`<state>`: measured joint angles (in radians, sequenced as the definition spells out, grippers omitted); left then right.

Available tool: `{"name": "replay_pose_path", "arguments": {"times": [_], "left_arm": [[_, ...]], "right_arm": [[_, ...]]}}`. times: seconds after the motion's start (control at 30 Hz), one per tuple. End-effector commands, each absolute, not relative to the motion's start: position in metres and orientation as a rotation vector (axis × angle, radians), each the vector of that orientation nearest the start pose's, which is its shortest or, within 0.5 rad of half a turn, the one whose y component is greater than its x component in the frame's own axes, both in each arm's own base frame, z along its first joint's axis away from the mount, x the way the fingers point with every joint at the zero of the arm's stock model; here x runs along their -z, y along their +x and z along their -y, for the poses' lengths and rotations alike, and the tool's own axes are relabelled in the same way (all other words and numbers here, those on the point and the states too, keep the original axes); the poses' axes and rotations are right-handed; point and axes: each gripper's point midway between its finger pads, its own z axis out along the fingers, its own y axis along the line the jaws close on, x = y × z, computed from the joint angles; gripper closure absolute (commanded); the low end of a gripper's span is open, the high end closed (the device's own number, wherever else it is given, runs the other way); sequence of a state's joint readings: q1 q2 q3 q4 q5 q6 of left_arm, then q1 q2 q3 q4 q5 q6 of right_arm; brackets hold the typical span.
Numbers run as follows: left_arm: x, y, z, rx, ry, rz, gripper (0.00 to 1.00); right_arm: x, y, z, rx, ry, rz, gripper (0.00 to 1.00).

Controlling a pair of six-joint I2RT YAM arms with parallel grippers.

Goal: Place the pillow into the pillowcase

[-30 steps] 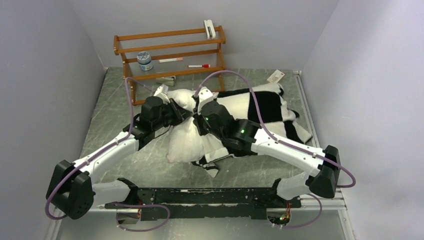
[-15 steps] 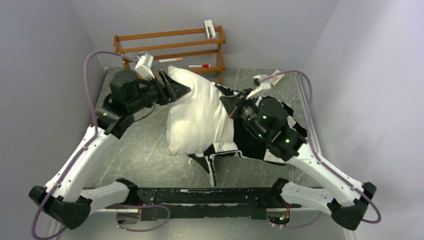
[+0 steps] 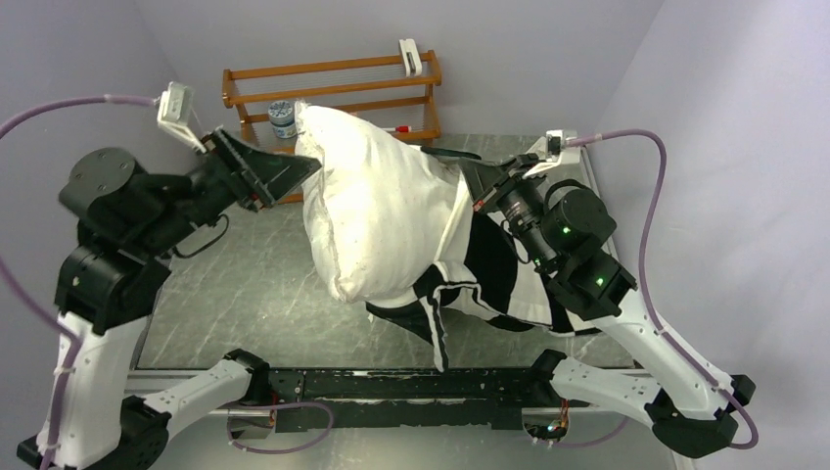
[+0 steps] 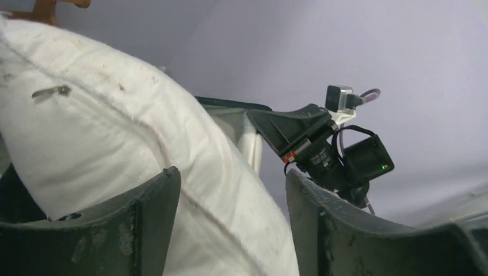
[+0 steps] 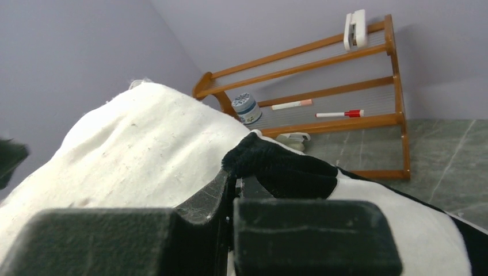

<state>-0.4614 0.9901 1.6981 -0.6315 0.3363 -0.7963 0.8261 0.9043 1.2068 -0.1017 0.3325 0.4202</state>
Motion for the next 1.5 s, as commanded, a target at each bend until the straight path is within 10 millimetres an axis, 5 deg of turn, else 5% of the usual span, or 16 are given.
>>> {"name": "replay_pose_path", "arguments": {"times": [0.0, 0.1, 0.17, 0.23, 0.33, 0.47, 0.6, 0.73, 1.0, 1.2, 1.37, 1.47], "left_arm": [[-0.492, 0.180, 0.169, 1.132, -0.076, -1.762, 0.37], [-0.462, 0.174, 0.145, 1.025, -0.192, -1.813, 0.72], [-0.449, 0.165, 0.138, 1.031, -0.236, -1.816, 0.78], [-0.430, 0.158, 0.137, 1.048, -0.273, -1.847, 0.72], [-0.384, 0.159, 0.143, 1.062, -0.319, -1.943, 0.50], [-0.338, 0.170, 0.166, 1.212, -0.359, -1.944, 0.43], [-0.330, 0.187, 0.187, 1.371, -0.348, -1.831, 0.30], [-0.310, 0.212, 0.201, 1.347, -0.336, -1.882, 0.24], [-0.275, 0.248, 0.219, 1.378, -0.436, -1.924, 0.29], [-0.240, 0.260, 0.204, 1.164, -0.516, -2.051, 0.37], [-0.254, 0.245, 0.185, 1.123, -0.565, -1.997, 0.49], [-0.264, 0.230, 0.174, 1.150, -0.600, -1.952, 0.47]], "right_arm": [[-0.561, 0.233, -0.170, -0.920, 0.191, -1.120, 1.00], [-0.569, 0.236, -0.163, -0.900, 0.232, -1.104, 1.00], [-0.575, 0.236, -0.162, -0.906, 0.242, -1.087, 1.00], [-0.579, 0.236, -0.161, -0.908, 0.249, -1.079, 1.00], [-0.580, 0.237, -0.163, -0.919, 0.255, -1.074, 1.00], [-0.578, 0.238, -0.172, -0.956, 0.244, -1.081, 1.00], [-0.575, 0.240, -0.179, -0.970, 0.229, -1.098, 1.00], [-0.577, 0.240, -0.183, -0.980, 0.215, -1.103, 1.00], [-0.575, 0.242, -0.187, -0.981, 0.212, -1.114, 1.00], [-0.574, 0.246, -0.191, -0.970, 0.202, -1.127, 1.00], [-0.573, 0.249, -0.192, -0.955, 0.198, -1.129, 1.00], [-0.579, 0.247, -0.190, -0.957, 0.201, -1.113, 1.00]]}}
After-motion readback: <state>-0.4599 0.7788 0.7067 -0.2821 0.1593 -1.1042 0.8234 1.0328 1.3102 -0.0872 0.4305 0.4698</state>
